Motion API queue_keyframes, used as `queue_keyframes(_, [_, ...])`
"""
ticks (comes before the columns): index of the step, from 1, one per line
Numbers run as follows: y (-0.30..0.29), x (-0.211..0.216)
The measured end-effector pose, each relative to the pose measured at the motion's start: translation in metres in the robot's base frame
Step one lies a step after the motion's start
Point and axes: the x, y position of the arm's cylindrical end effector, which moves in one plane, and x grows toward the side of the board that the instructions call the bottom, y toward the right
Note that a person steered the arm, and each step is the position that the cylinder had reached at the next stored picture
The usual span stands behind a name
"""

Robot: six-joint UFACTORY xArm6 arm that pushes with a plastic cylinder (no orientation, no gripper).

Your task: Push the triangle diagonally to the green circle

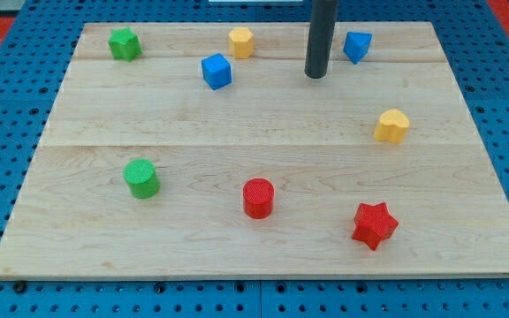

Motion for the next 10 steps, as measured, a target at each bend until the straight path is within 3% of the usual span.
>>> queue_keyframes(10, [0.003,-0.01])
